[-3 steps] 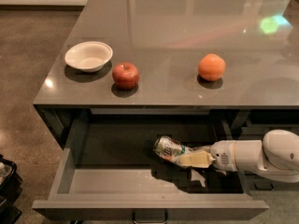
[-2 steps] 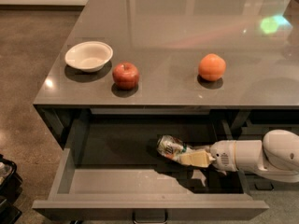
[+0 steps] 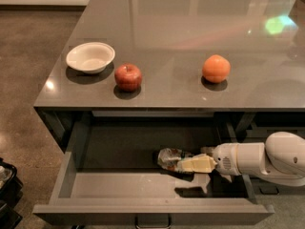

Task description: Place 7up can into top drawer

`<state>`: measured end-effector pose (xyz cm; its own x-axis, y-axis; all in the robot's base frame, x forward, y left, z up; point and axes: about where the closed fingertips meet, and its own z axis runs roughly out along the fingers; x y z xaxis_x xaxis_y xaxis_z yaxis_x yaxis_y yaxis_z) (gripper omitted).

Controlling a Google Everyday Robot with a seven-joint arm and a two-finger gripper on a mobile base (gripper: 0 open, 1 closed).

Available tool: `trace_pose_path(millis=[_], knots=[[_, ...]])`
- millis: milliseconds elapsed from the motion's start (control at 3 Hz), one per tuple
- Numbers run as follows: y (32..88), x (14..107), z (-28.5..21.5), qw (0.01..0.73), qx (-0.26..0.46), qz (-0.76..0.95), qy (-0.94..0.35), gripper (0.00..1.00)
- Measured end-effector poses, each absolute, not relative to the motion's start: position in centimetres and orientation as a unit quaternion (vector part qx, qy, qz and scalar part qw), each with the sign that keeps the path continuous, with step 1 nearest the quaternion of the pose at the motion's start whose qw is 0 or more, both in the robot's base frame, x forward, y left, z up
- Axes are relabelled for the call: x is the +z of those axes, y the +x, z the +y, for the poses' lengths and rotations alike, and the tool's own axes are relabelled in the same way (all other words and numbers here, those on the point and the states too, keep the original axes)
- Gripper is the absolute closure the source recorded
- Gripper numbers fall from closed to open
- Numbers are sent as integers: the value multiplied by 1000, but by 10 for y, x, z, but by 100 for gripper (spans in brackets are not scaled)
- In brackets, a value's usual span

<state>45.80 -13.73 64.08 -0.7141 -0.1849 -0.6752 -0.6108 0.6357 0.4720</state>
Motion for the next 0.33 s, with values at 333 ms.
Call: trace_pose_path(millis=[333], knots=[[458,641,-137,298,358,854,-233,0]])
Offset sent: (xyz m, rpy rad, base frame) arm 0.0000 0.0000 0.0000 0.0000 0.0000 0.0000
